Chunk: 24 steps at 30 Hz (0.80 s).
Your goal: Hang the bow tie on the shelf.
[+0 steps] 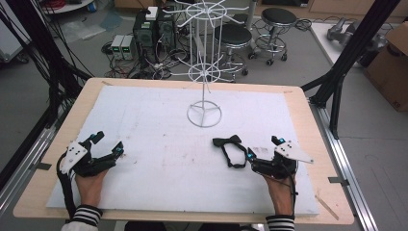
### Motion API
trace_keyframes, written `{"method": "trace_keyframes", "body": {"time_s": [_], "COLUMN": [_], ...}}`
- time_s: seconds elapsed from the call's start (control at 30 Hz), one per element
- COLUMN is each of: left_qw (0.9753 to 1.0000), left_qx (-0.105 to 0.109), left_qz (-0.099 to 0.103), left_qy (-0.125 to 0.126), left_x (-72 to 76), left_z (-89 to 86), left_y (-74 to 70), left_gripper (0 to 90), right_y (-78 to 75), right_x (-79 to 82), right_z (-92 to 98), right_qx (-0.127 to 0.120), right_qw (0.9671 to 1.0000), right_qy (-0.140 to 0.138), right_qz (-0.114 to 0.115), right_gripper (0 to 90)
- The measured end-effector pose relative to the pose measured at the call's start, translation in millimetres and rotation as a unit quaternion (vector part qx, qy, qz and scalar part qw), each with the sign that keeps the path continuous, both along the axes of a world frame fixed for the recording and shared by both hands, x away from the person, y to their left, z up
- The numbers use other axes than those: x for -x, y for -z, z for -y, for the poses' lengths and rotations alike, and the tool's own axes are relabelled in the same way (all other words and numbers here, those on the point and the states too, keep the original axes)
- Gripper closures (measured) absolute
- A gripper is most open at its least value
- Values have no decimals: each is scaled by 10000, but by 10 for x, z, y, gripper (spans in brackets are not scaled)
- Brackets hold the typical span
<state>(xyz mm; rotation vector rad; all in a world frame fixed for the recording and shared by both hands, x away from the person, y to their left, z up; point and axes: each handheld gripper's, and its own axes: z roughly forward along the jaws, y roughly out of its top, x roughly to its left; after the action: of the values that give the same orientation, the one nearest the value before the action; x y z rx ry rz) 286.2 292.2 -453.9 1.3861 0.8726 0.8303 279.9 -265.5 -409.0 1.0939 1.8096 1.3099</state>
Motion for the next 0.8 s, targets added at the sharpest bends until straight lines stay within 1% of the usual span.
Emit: {"method": "trace_keyframes", "body": {"time_s": [0.07, 0.1, 0.13, 0.17, 0.23, 0.3, 0.33, 0.4, 0.43, 0.47, 0.5, 0.53, 0.6, 0.63, 0.67, 0.8], "left_qw": [10000, 10000, 10000, 10000, 10000, 10000, 10000, 10000, 10000, 10000, 10000, 10000, 10000, 10000, 10000, 10000], "left_qx": [-1, 10, -3, 1, 4, 7, 10, 31, 29, 27, 18, 17, 28, 30, 25, 22], "left_qz": [1, -3, 1, 0, 0, 3, 2, -5, -16, -8, 4, 2, -11, -12, -10, -8], "left_qy": [0, 4, 1, 2, 2, 2, 2, -9, 3, -2, -1, 0, -7, -6, -3, -3], "left_x": [0, 0, 0, 0, 0, -1, -1, -3, -2, -2, -3, -3, -2, -2, -2, -2], "left_z": [0, 2, 0, 0, 0, 0, -1, -2, -4, -2, -1, -1, -3, -3, -2, -2], "left_y": [0, 1, 0, 0, 0, 0, 0, 0, -1, 0, 0, 0, 0, 0, 0, 0], "left_gripper": [158, 158, 159, 159, 158, 158, 159, 159, 159, 159, 159, 159, 160, 159, 160, 160], "right_y": [-32, -52, -62, -75, -93, -106, -113, -122, -127, -133, -134, -133, -130, -126, -124, -129], "right_x": [-38, -65, -86, -108, -161, -201, -224, -266, -293, -324, -343, -356, -400, -426, -449, -522], "right_z": [-21, -37, -44, -58, -80, -98, -103, -110, -114, -116, -121, -131, -155, -171, -178, -193], "right_qx": [102, 154, 226, 277, 449, 574, 687, 722, 694, 714, 729, 744, 832, 885, 927, 994], "right_qw": [9999, 9996, 9993, 9987, 9976, 9956, 9948, 9932, 9921, 9902, 9887, 9877, 9850, 9830, 9817, 9767], "right_qy": [-73, -141, -179, -244, -300, -390, -394, -471, -536, -659, -770, -829, -878, -880, -884, -871], "right_qz": [-96, -211, -249, -341, -445, -627, -646, -789, -900, -1003, -1056, -1101, -1231, -1348, -1408, -1689], "right_gripper": [36, 38, 46, 46, 49, 57, 58, 59, 79, 127, 156, 156, 160, 160, 164, 210]}}
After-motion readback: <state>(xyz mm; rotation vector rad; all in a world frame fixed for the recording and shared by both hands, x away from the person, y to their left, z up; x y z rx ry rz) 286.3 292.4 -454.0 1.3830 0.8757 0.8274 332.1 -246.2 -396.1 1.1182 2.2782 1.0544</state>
